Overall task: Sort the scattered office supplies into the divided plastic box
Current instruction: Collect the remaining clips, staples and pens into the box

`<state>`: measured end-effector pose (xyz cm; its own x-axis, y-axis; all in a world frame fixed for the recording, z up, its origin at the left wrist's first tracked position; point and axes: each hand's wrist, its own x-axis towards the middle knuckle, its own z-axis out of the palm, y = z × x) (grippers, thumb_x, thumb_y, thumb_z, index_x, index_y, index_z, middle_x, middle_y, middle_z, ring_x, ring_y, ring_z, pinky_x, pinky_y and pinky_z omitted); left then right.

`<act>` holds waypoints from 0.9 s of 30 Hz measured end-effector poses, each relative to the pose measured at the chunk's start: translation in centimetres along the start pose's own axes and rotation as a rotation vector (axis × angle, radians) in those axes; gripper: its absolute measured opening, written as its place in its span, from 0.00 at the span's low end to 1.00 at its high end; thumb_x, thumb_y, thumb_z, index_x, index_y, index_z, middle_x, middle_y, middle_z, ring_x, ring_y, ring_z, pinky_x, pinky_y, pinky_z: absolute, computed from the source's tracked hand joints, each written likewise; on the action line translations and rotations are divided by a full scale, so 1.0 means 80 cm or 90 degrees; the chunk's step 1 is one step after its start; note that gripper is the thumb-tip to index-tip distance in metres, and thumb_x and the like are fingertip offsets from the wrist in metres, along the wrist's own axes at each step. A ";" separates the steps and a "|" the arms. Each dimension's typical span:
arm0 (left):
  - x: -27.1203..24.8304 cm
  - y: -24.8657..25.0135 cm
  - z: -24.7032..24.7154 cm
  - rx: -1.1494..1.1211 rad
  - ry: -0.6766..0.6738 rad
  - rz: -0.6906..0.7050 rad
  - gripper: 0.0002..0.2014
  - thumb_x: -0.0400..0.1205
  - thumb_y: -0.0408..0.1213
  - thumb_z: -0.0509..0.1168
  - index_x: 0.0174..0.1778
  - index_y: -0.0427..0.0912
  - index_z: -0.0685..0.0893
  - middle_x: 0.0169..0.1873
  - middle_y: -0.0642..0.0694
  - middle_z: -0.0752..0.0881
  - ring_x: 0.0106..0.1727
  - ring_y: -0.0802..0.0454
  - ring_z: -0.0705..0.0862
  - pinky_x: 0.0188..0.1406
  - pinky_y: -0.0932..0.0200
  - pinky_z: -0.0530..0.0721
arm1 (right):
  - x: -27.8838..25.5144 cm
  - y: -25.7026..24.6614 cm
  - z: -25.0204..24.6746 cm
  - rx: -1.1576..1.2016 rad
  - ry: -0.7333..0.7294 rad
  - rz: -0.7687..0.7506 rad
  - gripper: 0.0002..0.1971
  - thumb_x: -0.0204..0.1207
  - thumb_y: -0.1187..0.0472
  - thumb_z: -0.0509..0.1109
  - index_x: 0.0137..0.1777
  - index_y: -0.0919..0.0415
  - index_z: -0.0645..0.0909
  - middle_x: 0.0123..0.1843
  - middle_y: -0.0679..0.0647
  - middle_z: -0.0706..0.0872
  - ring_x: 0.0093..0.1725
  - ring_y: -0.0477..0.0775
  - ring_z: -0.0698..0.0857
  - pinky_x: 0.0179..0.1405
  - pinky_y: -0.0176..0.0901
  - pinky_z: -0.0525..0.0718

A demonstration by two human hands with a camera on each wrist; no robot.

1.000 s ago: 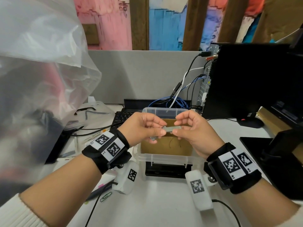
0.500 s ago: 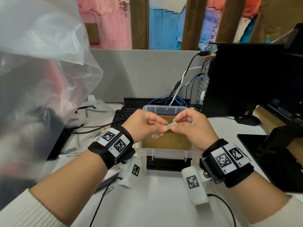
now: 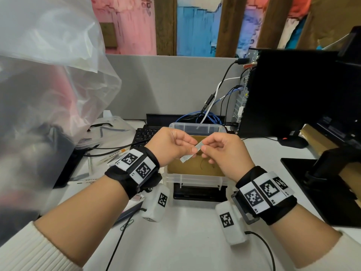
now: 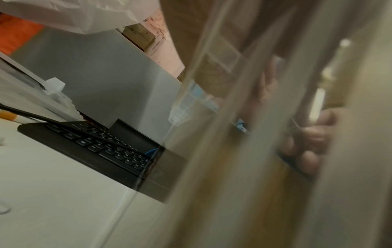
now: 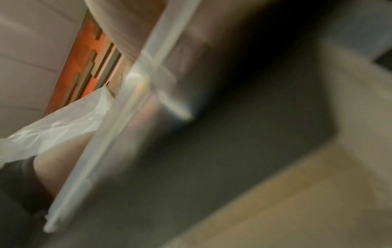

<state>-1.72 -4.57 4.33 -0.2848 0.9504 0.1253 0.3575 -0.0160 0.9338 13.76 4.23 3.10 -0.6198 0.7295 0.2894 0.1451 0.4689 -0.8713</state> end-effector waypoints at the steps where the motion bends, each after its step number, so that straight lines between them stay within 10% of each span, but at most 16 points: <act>1: 0.001 -0.001 0.000 0.005 0.002 -0.003 0.09 0.74 0.33 0.76 0.48 0.38 0.89 0.36 0.44 0.92 0.37 0.57 0.87 0.29 0.70 0.78 | 0.000 0.000 0.001 -0.020 -0.014 -0.003 0.06 0.77 0.67 0.70 0.44 0.56 0.86 0.38 0.57 0.89 0.38 0.52 0.89 0.31 0.36 0.85; 15: 0.004 -0.001 0.000 0.020 0.002 0.006 0.10 0.74 0.30 0.75 0.47 0.38 0.82 0.29 0.48 0.86 0.34 0.50 0.89 0.39 0.52 0.90 | -0.008 -0.013 0.008 -0.203 -0.118 -0.094 0.16 0.65 0.52 0.81 0.51 0.51 0.84 0.42 0.45 0.86 0.31 0.30 0.78 0.31 0.24 0.73; 20: 0.003 -0.002 0.000 0.007 0.009 0.032 0.10 0.73 0.30 0.76 0.46 0.39 0.81 0.34 0.39 0.85 0.45 0.27 0.87 0.47 0.35 0.88 | -0.008 -0.009 0.011 -0.267 -0.100 -0.129 0.19 0.60 0.47 0.82 0.47 0.53 0.81 0.40 0.45 0.83 0.33 0.38 0.75 0.34 0.28 0.72; 27: 0.003 -0.004 -0.002 -0.043 -0.001 0.023 0.10 0.74 0.31 0.75 0.46 0.40 0.82 0.31 0.46 0.84 0.36 0.45 0.86 0.37 0.49 0.90 | -0.009 -0.006 0.010 -0.220 -0.042 -0.146 0.19 0.61 0.45 0.77 0.48 0.51 0.79 0.37 0.49 0.78 0.36 0.45 0.76 0.37 0.40 0.80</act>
<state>-2.03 -4.38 4.13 -0.2717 0.9493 0.1583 0.3060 -0.0707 0.9494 13.51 3.04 3.01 -0.7124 0.5586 0.4247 0.2406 0.7630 -0.6000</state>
